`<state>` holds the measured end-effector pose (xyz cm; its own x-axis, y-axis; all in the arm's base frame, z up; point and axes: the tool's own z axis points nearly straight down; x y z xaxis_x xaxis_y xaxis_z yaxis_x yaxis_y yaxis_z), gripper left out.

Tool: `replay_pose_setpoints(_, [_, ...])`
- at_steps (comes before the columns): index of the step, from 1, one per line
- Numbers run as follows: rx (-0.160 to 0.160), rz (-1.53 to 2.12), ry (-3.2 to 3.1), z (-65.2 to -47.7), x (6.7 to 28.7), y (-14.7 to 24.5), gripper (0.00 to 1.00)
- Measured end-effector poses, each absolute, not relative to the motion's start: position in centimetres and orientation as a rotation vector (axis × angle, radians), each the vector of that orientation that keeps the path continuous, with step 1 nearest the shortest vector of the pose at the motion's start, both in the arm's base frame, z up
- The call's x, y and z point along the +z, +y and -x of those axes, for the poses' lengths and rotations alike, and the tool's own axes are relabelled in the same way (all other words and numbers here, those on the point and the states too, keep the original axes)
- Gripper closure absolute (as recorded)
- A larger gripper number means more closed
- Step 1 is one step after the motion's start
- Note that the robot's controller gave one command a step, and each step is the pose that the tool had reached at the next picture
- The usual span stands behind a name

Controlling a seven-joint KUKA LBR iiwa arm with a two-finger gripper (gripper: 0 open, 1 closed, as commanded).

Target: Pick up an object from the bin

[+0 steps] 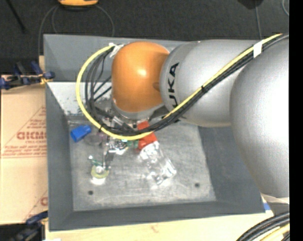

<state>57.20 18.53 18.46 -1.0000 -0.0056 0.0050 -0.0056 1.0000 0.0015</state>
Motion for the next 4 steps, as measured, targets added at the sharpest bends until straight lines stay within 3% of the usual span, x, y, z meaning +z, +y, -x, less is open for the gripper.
replay_pose_setpoints(1, [-0.006,0.123,-3.145,-60.0,8.7,17.5,0.00])
replay_pose_setpoints(2, [0.001,0.011,-3.150,-57.9,7.9,18.2,0.00])
replay_pose_setpoints(3, [0.000,-0.016,-3.146,-57.3,7.9,19.0,0.00])
replay_pose_setpoints(4, [0.001,-0.505,-3.112,-57.2,7.8,21.7,0.00])
